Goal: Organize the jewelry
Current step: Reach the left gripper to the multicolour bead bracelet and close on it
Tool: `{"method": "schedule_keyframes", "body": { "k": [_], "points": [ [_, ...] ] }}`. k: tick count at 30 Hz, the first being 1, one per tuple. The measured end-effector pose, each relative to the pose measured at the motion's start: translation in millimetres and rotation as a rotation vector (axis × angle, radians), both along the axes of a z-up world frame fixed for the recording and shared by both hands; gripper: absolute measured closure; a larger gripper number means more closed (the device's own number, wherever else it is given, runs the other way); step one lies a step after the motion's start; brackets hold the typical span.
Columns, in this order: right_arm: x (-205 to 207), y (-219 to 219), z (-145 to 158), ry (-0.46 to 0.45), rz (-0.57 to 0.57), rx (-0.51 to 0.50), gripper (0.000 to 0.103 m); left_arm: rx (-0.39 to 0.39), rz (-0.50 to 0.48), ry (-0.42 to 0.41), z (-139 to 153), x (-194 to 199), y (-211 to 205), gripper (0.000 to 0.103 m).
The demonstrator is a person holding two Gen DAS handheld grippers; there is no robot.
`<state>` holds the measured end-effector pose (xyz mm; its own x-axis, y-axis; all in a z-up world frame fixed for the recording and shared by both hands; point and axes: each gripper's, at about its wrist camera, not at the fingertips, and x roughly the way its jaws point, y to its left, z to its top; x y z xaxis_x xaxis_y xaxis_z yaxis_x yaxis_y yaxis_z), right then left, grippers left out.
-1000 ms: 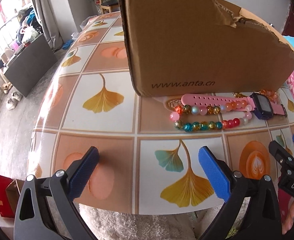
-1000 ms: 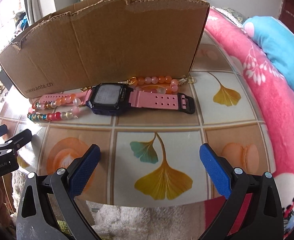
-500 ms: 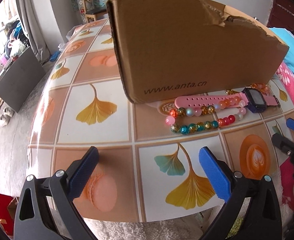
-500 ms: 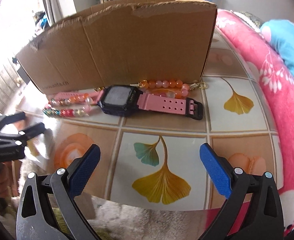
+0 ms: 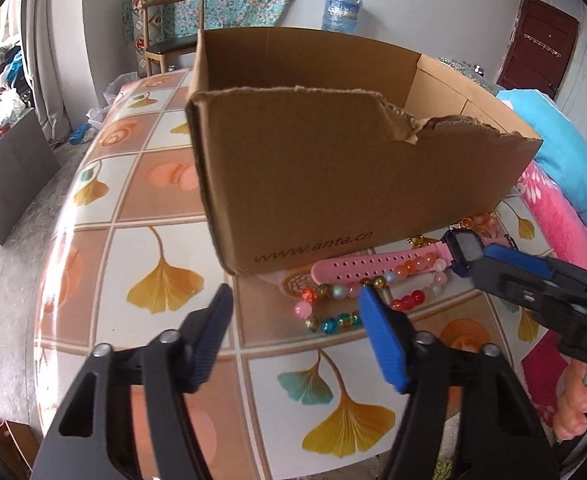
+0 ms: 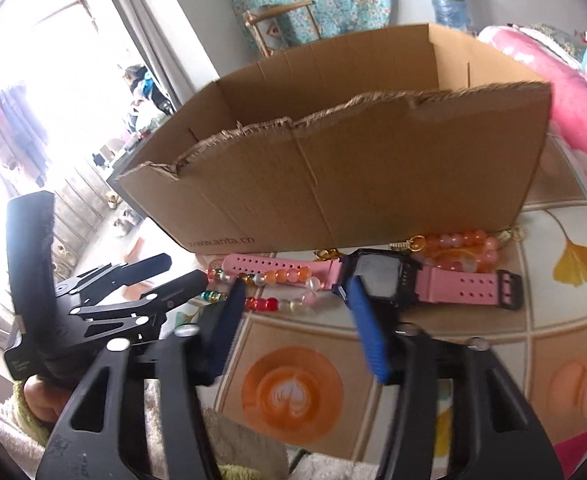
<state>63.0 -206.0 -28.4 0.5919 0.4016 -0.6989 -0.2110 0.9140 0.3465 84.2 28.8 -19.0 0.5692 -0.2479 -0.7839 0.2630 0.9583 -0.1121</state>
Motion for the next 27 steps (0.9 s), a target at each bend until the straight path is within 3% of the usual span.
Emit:
{"method": "schedule_keyframes", "body": {
  "k": [3,11,15,18,23,27],
  "points": [
    [8.1,6.1,-3.9,0.029,0.007,-0.025,0.083,0.021,-0.009,0.006,-3.6,1.5,-6.3,0.055],
    [11.2,20.7,-4.9,0.045,-0.006,-0.149,0.088,0.053,-0.043,0.021,-11.2,1.6,-15.2,0.07],
    [10.0,26.0,-4.6,0.057,0.005,-0.175,0.095,0.086,-0.068,0.01,-11.9,-3.6,-19.9,0.09],
    [5.1,25.1,-4.8,0.088,0.015,-0.138,0.095,0.089,-0.064,0.021,-11.5,-7.3,-20.8,0.091],
    [-0.9,29.8,-6.4,0.09,0.027,-0.16,0.086,0.059,-0.041,0.049,-10.4,-15.6,-13.7,0.088],
    [2.5,29.1,-5.4,0.092,0.022,-0.159,0.086,0.058,-0.032,0.059,-10.8,-14.6,-17.2,0.088]
  ]
}}
